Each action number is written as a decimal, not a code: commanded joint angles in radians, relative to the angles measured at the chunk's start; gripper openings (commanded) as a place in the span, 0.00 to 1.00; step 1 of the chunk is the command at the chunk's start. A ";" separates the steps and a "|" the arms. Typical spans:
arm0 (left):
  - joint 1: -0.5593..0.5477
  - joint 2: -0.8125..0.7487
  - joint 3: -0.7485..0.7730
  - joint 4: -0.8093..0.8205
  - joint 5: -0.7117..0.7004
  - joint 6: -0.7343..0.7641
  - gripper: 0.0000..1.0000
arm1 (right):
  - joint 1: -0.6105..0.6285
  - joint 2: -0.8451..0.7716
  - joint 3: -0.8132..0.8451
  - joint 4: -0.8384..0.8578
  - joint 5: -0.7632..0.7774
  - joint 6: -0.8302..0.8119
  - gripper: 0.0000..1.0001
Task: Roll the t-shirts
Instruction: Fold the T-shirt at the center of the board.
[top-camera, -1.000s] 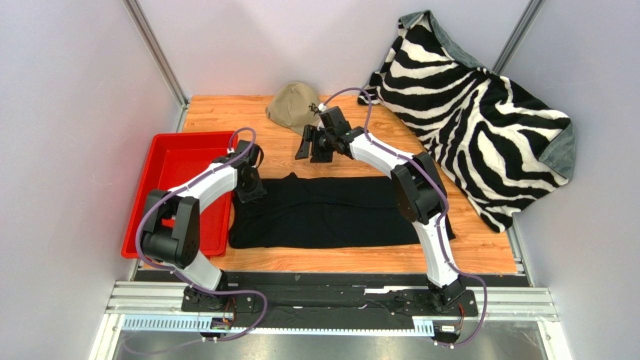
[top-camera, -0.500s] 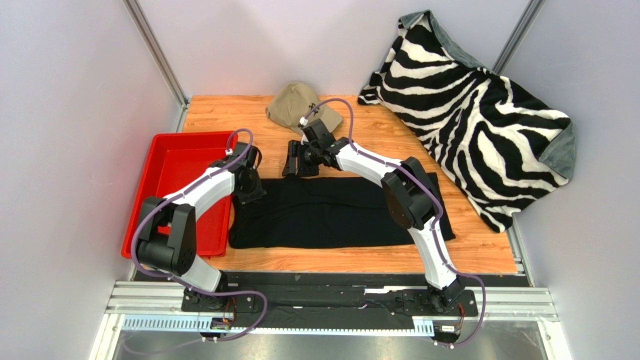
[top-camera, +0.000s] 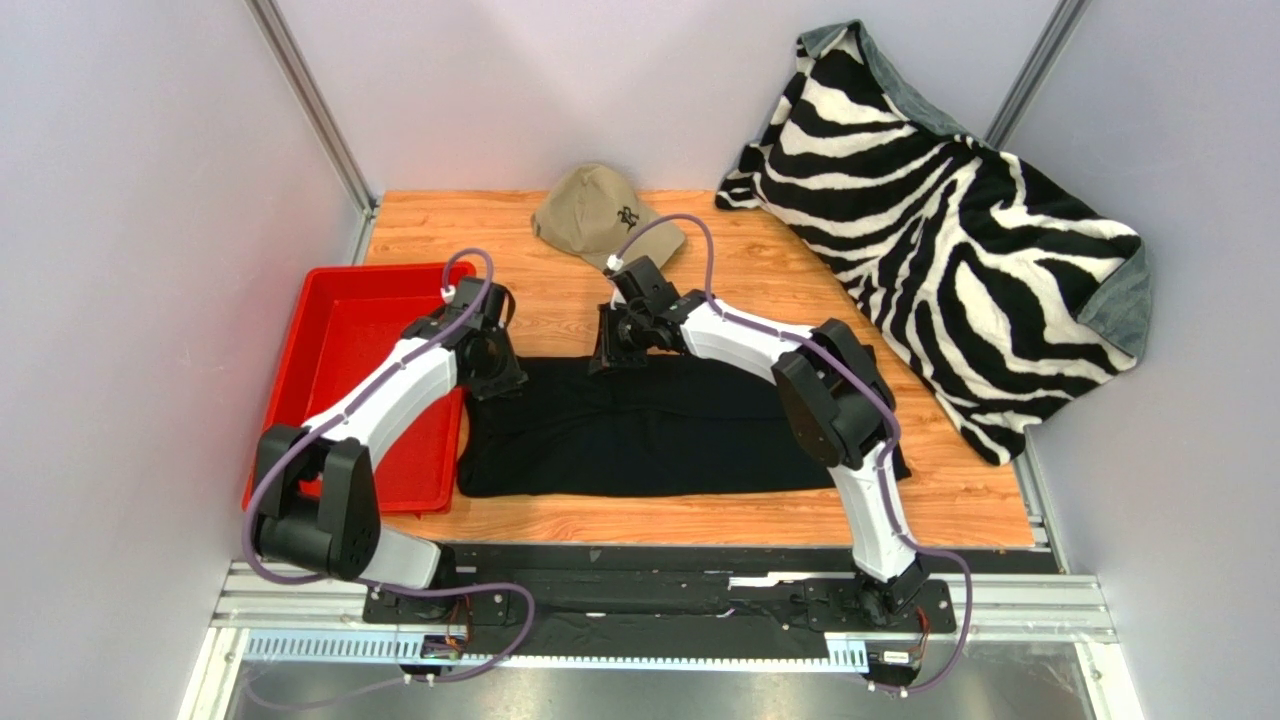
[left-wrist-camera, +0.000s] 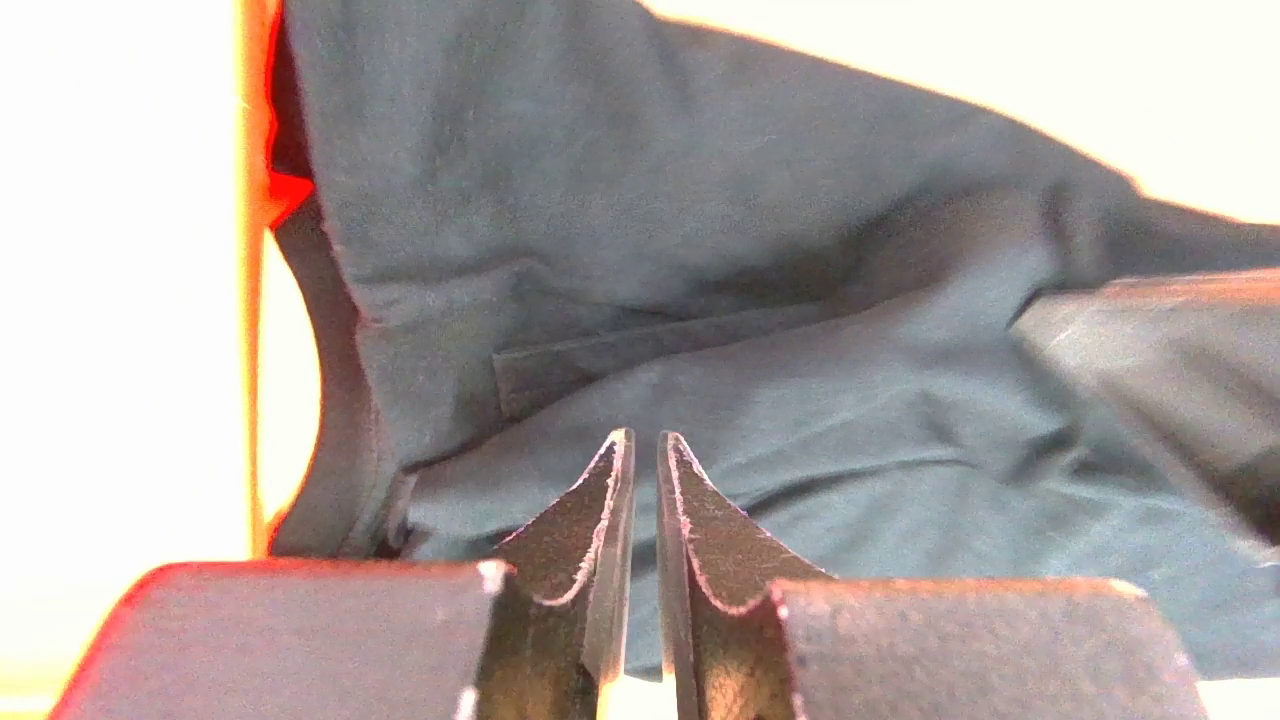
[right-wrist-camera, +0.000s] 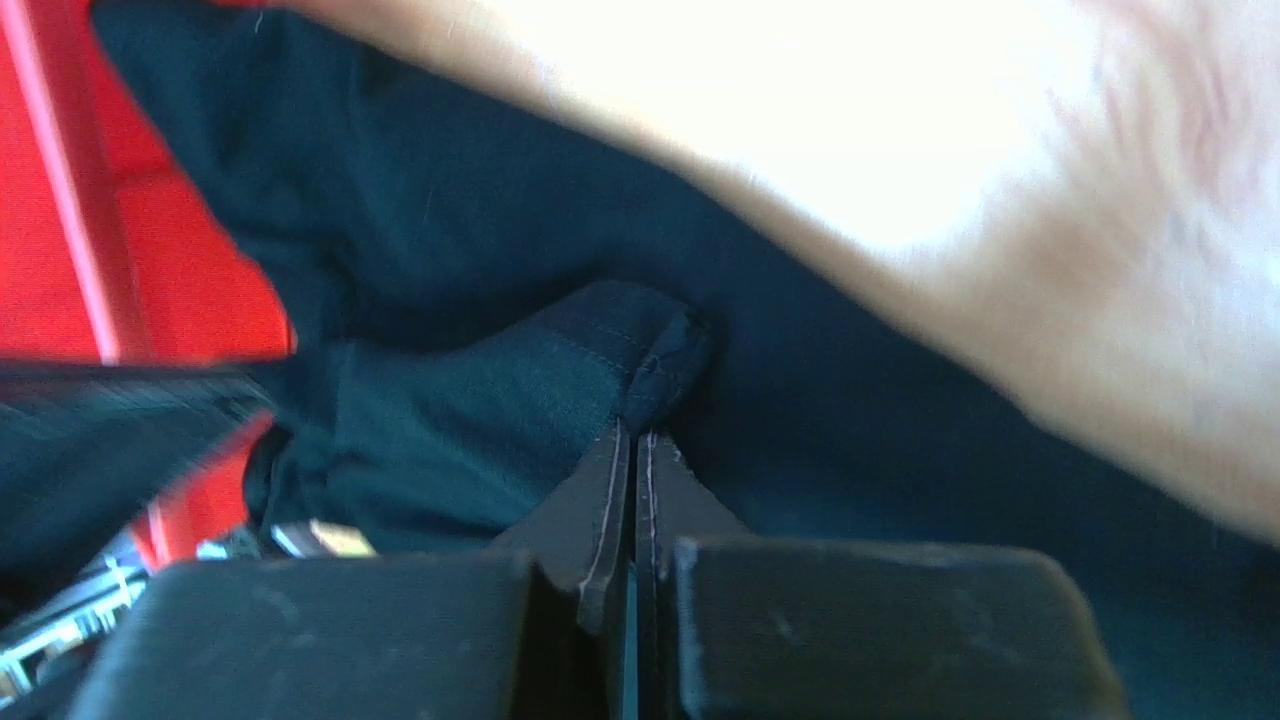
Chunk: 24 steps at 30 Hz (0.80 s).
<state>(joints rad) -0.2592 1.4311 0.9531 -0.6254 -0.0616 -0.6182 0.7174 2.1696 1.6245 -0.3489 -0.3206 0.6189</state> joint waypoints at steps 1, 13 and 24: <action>0.012 -0.086 0.102 -0.066 -0.007 0.040 0.20 | 0.034 -0.171 -0.081 0.074 -0.021 -0.034 0.00; 0.023 -0.055 0.109 -0.093 0.078 0.054 0.32 | 0.145 -0.332 -0.311 0.076 0.067 -0.086 0.00; 0.023 -0.074 -0.042 -0.034 0.088 -0.044 0.33 | 0.175 -0.396 -0.446 0.074 0.182 -0.088 0.11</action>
<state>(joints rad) -0.2401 1.3670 0.9333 -0.6933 0.0208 -0.6151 0.8890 1.8477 1.1961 -0.3008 -0.1921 0.5442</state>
